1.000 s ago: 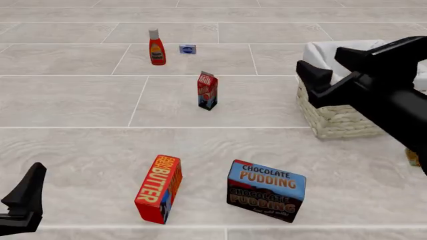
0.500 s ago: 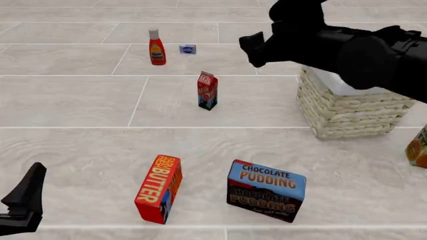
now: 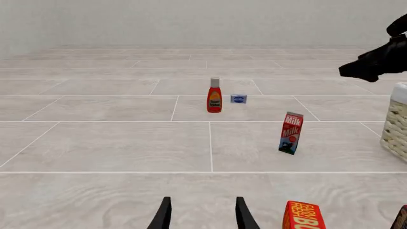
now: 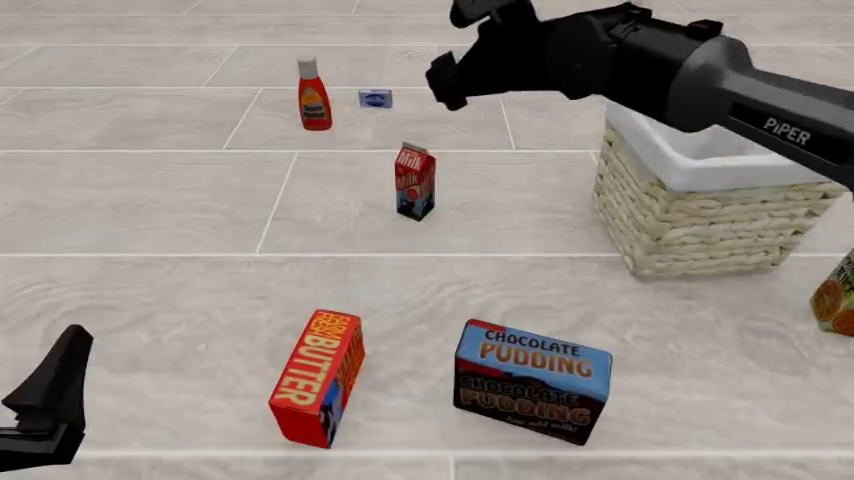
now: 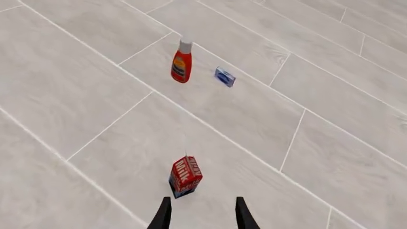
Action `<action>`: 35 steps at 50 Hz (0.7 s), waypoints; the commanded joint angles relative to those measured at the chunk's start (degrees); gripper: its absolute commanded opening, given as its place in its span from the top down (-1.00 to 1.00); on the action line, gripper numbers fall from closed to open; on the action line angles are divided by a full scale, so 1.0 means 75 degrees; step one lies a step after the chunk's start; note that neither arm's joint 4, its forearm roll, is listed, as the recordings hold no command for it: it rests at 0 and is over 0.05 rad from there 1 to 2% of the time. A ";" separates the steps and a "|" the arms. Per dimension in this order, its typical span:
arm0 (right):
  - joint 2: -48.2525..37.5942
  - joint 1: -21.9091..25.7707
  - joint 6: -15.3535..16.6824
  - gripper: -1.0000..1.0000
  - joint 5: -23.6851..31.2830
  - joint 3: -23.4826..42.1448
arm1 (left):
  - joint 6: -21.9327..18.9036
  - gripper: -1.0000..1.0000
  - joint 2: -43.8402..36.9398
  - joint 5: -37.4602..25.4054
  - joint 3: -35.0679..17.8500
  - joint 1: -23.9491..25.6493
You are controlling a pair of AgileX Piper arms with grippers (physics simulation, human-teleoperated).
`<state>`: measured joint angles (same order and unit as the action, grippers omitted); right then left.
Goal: Pick the milk and place it in the basket.
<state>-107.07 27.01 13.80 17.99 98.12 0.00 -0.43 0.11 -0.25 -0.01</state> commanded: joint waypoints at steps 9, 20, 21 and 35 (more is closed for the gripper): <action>-0.1898 0.0205 -0.0043 -1.00 0.0716 0.2037 | 0.0000 -1.00 0.0000 0.0000 0.0000 0.0000; -0.2770 0.0058 -0.0111 -1.00 0.1081 0.3110 | 0.0000 -1.00 -0.0001 0.0000 0.0000 -0.0001; -0.2885 0.0047 -0.0123 -1.00 0.1145 0.3268 | -0.0002 -1.00 0.0001 0.0000 0.0000 0.0001; -0.4120 0.0010 -0.0239 -1.00 0.1804 0.4937 | -0.0001 -1.00 0.0001 0.0000 0.0000 0.0001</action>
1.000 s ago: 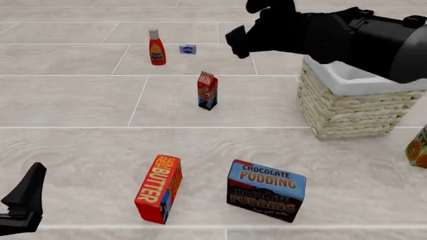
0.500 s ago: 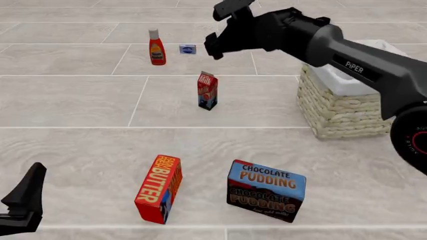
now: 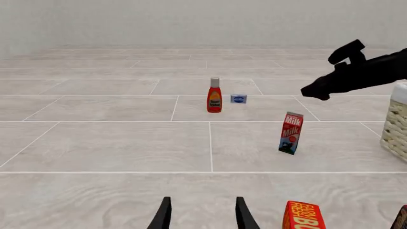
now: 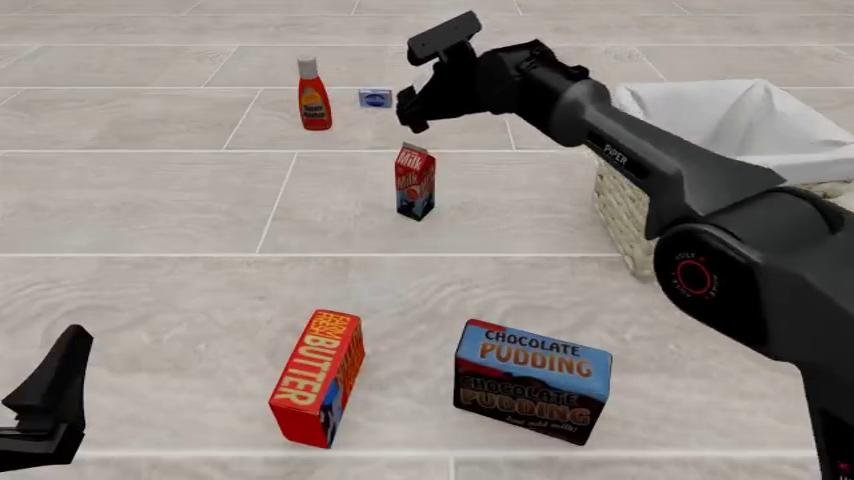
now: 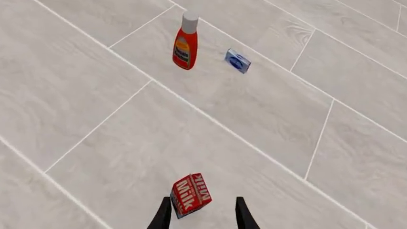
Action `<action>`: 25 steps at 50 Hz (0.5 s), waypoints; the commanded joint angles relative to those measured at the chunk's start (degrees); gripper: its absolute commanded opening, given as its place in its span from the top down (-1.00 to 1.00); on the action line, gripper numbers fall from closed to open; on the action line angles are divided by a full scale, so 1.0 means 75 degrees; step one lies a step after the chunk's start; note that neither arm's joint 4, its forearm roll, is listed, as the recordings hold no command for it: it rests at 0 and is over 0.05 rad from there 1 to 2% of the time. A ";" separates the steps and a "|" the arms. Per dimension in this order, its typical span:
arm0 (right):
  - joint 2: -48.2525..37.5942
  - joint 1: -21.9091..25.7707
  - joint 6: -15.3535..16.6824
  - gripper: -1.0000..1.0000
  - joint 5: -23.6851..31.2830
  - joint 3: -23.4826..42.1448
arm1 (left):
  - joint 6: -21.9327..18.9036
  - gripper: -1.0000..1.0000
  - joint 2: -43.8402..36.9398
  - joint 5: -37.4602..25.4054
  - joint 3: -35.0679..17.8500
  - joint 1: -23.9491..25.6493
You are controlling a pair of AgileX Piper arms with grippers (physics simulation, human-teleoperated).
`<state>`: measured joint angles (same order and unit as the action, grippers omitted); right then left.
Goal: Pick the milk and place it in the basket.
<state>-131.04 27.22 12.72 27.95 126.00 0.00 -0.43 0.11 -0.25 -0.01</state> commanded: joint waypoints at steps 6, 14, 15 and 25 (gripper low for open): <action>-0.1371 0.0001 -0.0250 -1.00 0.0725 0.1863 | -0.0002 -1.00 -0.0001 0.0000 0.0000 0.0000; -0.2249 -0.0037 -0.0373 -1.00 0.1260 0.3122 | 0.0000 -1.00 0.0000 0.0000 0.0000 0.0001; -0.2275 -0.0037 -0.0373 -1.00 0.1289 0.3177 | 0.0000 -1.00 0.0000 0.0000 0.0000 0.0001; -0.2408 0.0038 -0.0480 -1.00 0.1070 0.2900 | 0.0001 -1.00 0.0000 0.0000 0.0000 0.0000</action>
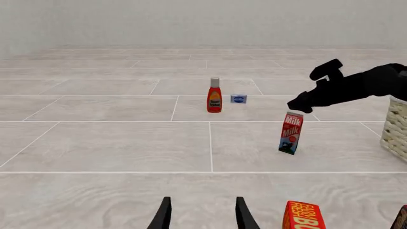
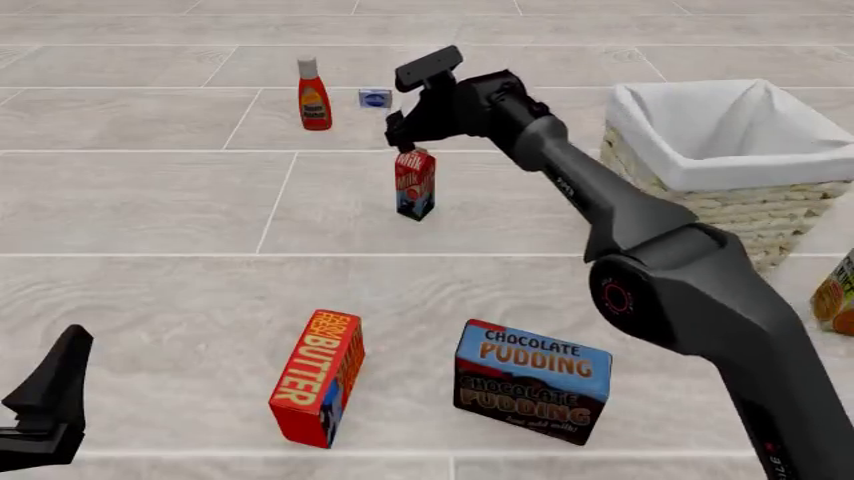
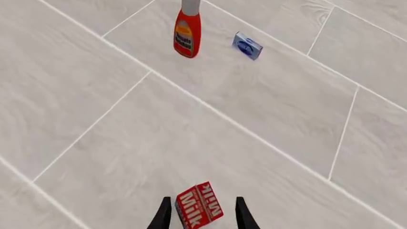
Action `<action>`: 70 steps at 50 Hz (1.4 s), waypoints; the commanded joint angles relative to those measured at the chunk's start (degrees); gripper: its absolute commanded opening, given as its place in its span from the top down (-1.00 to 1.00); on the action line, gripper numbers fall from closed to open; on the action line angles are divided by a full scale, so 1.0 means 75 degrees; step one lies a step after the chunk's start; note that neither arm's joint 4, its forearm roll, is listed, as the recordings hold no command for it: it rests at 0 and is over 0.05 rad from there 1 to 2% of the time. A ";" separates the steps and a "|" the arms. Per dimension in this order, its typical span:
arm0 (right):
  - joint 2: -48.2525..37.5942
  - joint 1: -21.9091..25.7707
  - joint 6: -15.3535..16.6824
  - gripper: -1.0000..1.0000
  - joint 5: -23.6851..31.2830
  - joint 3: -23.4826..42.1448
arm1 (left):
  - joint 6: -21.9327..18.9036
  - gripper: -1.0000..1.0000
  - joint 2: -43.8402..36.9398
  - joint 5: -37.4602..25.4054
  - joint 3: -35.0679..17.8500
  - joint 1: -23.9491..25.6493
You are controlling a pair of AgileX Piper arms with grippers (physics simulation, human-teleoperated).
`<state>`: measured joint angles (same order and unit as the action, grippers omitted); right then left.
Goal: Pick the milk and place it in the basket.
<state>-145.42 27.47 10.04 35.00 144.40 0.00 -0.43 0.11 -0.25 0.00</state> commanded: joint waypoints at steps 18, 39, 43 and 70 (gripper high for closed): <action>-0.1213 -0.0039 -0.0326 -1.00 0.0491 0.1313 | 0.0000 -1.00 0.0000 0.0000 0.0000 0.0000; -0.2027 -0.0033 -0.0439 -1.00 0.0950 0.2325 | 0.0002 -1.00 0.0000 0.0000 0.0000 -0.0001; -0.2064 -0.0020 -0.0468 -1.00 0.0952 0.2330 | 0.0001 -1.00 -0.0001 0.0000 0.0000 -0.0001; -0.2219 -0.0013 -0.0436 1.00 0.1005 0.2343 | 0.0000 -1.00 0.0001 0.0000 0.0000 -0.0001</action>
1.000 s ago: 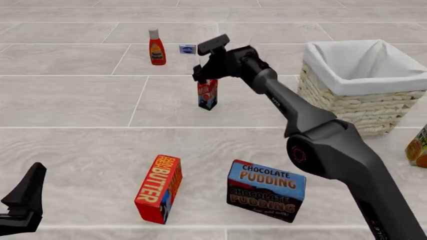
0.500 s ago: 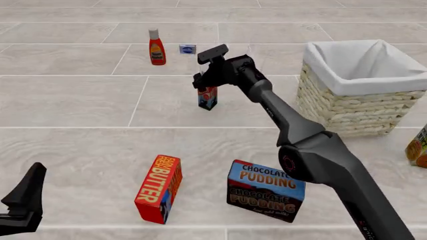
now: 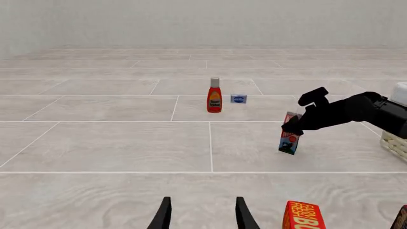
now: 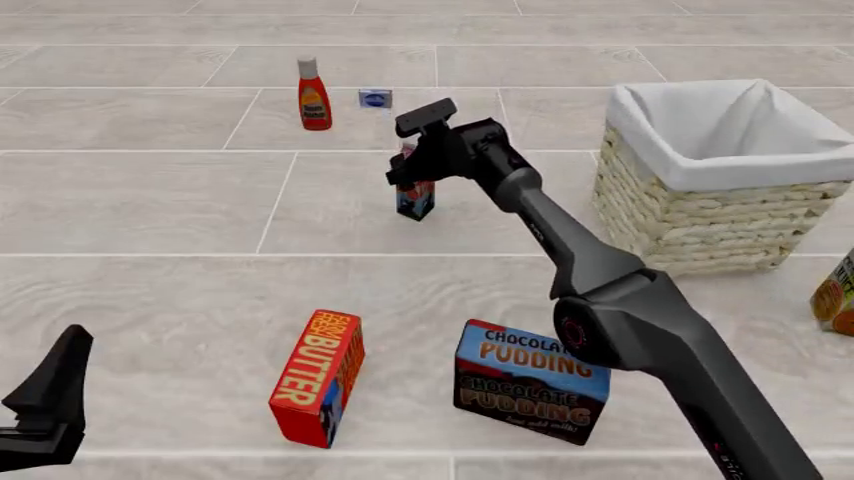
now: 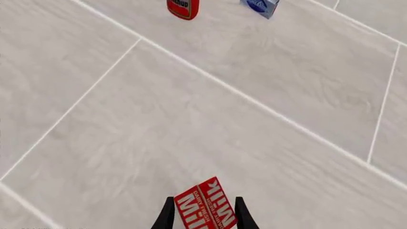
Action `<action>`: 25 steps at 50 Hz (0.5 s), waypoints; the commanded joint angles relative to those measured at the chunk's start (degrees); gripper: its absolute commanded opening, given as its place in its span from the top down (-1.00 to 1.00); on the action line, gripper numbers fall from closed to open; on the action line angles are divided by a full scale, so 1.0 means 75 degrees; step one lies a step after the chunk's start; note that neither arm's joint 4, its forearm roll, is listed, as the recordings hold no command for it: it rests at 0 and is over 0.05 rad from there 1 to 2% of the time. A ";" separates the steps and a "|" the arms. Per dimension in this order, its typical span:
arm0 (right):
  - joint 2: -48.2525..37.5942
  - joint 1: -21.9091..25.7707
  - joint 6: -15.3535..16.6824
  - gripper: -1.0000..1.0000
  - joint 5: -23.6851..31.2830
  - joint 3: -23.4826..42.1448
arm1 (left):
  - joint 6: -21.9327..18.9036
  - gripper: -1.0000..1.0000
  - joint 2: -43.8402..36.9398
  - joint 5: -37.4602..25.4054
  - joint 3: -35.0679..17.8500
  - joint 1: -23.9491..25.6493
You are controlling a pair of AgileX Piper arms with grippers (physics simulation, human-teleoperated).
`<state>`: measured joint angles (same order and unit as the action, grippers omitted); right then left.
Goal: Pick the milk and place it in the basket.
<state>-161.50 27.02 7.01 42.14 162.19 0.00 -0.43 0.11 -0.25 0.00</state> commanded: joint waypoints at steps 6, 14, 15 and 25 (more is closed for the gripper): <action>-0.0025 0.0064 0.0051 1.00 0.0058 -0.0049 | 0.0001 -1.00 0.0000 0.0000 0.0000 0.0001; 0.0268 0.0097 0.0211 1.00 -0.0097 -0.0364 | -0.0001 -1.00 -0.0003 0.0000 0.0000 0.0002; 0.0413 0.0101 0.0229 1.00 -0.0212 -0.0598 | 0.0000 -1.00 0.0000 0.0000 0.0000 0.0000; 0.2079 0.0175 0.0336 1.00 -0.1655 -0.3278 | -0.0002 -1.00 0.0001 0.0000 0.0000 0.0000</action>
<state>-154.23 27.78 9.79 35.99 148.73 0.00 -0.43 0.11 -0.25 0.00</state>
